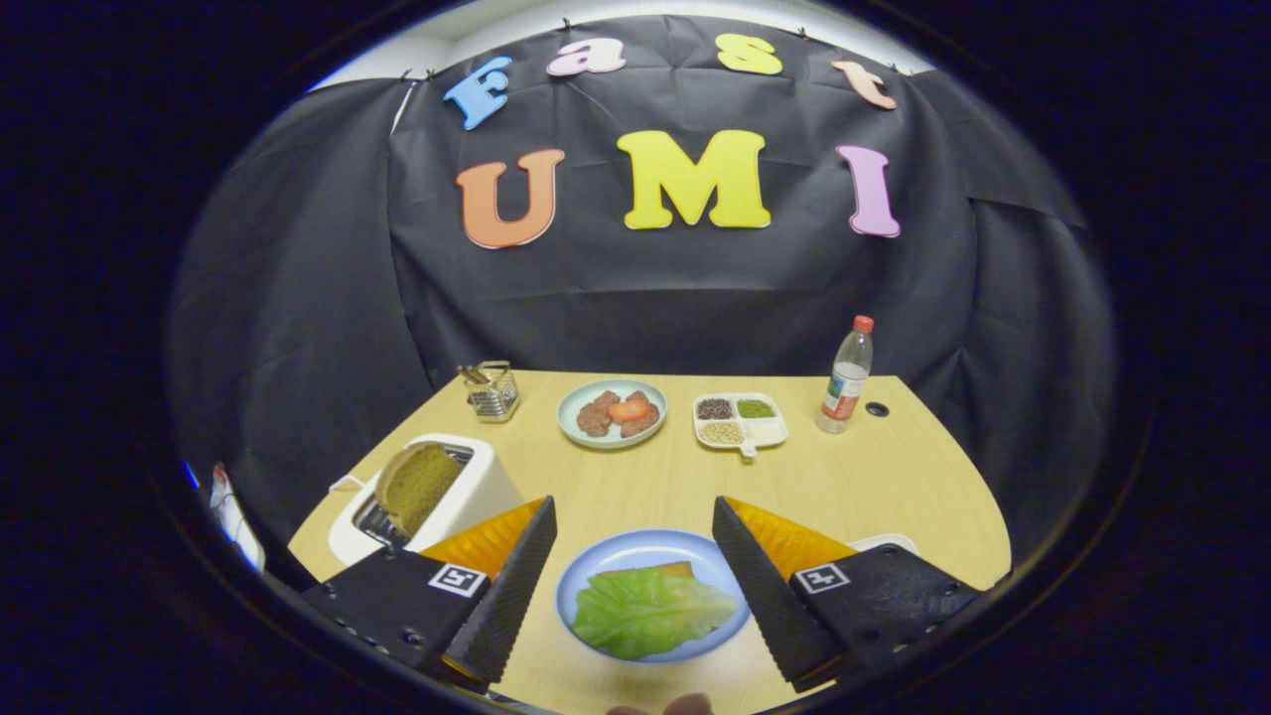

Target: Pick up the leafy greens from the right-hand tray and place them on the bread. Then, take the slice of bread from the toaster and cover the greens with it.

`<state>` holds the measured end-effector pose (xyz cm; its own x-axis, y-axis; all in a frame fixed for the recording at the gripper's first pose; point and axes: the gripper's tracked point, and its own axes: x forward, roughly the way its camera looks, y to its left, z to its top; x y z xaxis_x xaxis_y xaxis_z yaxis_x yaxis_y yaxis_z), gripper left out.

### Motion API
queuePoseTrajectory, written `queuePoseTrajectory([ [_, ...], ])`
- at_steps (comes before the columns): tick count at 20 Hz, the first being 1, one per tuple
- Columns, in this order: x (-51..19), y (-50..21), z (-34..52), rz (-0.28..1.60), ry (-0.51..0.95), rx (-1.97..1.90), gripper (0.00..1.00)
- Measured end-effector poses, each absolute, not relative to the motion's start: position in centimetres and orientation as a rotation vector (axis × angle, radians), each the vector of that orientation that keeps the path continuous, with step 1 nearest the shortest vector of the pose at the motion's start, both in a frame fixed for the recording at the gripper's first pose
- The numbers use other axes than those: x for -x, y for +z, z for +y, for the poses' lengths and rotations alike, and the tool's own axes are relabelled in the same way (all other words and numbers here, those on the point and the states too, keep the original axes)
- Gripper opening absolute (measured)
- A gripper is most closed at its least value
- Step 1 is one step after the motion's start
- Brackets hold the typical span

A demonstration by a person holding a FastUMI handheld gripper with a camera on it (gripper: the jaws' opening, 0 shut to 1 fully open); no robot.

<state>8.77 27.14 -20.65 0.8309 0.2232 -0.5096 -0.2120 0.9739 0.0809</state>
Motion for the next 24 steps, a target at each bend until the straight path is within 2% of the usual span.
queuePoseTrajectory([
  [11, -5.0, -19.6, 42.2, 0.542, 0.285, -0.039, 0.97],
  [17, -6.4, -23.2, 44.1, 0.589, 0.184, -0.054, 0.96],
  [19, -7.2, -24.0, 44.5, 0.594, 0.175, -0.038, 0.9],
  [24, -8.4, -26.2, 44.4, 0.633, 0.151, -0.012, 0.55],
])
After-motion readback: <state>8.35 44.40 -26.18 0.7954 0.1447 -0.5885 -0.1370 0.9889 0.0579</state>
